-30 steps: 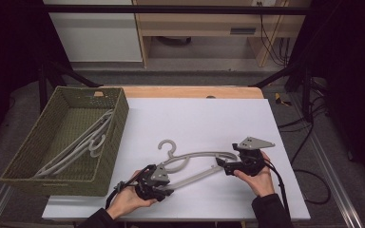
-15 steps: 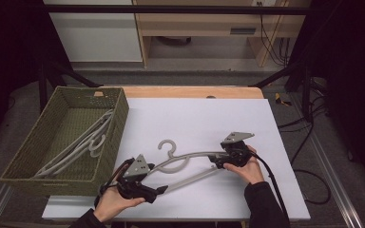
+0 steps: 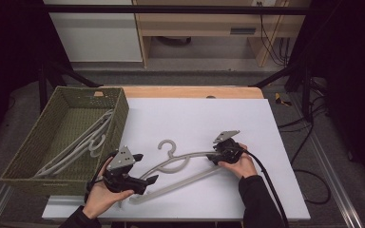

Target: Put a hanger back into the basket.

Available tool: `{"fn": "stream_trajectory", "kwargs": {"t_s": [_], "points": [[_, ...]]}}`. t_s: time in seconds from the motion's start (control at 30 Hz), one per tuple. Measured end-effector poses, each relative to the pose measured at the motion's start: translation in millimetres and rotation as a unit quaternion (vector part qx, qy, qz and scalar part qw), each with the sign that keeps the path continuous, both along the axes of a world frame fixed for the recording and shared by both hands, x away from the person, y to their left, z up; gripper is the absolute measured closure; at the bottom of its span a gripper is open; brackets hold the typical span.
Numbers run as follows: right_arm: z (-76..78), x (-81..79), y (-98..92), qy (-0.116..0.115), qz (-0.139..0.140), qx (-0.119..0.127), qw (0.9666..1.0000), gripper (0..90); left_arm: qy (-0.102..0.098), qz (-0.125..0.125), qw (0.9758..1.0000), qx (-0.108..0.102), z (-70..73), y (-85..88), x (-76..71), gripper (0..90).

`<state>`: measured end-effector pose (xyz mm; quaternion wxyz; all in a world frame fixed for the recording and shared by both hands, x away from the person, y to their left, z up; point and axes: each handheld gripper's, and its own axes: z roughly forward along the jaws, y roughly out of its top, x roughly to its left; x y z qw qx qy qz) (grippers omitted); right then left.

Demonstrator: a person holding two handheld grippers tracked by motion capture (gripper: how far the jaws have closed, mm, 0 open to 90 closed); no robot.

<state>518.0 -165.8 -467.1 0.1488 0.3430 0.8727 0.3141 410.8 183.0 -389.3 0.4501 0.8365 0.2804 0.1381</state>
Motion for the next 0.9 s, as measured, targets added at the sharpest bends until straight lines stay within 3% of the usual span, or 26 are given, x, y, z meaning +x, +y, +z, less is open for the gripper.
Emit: {"fn": "stream_trajectory", "kwargs": {"t_s": [0.13, 0.37, 0.43, 0.53, 0.6, 0.63, 0.67, 0.8, 0.87, 0.9], "points": [[-0.8, 1.3, 2.6, -0.001, 0.004, -0.014, 0.9999, 58.1, 0.000, 0.002, 1.0000, 0.002, -0.5, 0.3, 0.6, 13.2], [3.9, -0.7, 0.7, 0.000, -0.007, -0.016, 0.9998, 66.2, 0.002, 0.006, 1.0000, 0.002, -0.7, 2.2, 2.0, 13.7], [4.4, -0.1, -1.4, 0.003, 0.003, -0.016, 0.9999, 66.5, 0.003, 0.005, 1.0000, 0.002, -1.1, 2.1, 2.3, 13.8], [4.9, 0.5, -1.7, 0.012, 0.001, -0.018, 0.9998, 64.0, 0.006, 0.004, 1.0000, 0.005, -2.1, 1.6, 3.0, 13.9], [0.8, 1.7, 0.5, 0.027, 0.012, -0.023, 0.9993, 54.4, 0.007, 0.003, 1.0000, 0.006, -3.1, 1.1, 3.3, 13.9], [0.3, 1.3, 1.2, 0.023, 0.015, -0.027, 0.9993, 57.0, 0.007, 0.003, 1.0000, 0.006, -3.4, 0.9, 3.3, 13.9], [0.1, 2.0, 0.2, 0.034, 0.020, -0.016, 0.9991, 58.6, 0.007, 0.002, 1.0000, 0.006, -3.4, 0.8, 3.3, 14.0], [0.7, 0.8, -0.7, 0.026, 0.036, -0.018, 0.9989, 63.4, 0.007, 0.002, 1.0000, 0.006, -3.3, 1.1, 3.1, 14.2], [5.2, -2.0, -1.2, 0.016, 0.026, -0.025, 0.9992, 72.1, 0.007, 0.003, 1.0000, 0.006, -3.5, 1.2, 3.3, 14.3], [8.5, -2.1, -4.1, 0.022, 0.019, -0.009, 0.9996, 78.0, 0.007, 0.003, 0.9999, 0.006, -3.7, 1.2, 3.3, 14.4]]}}
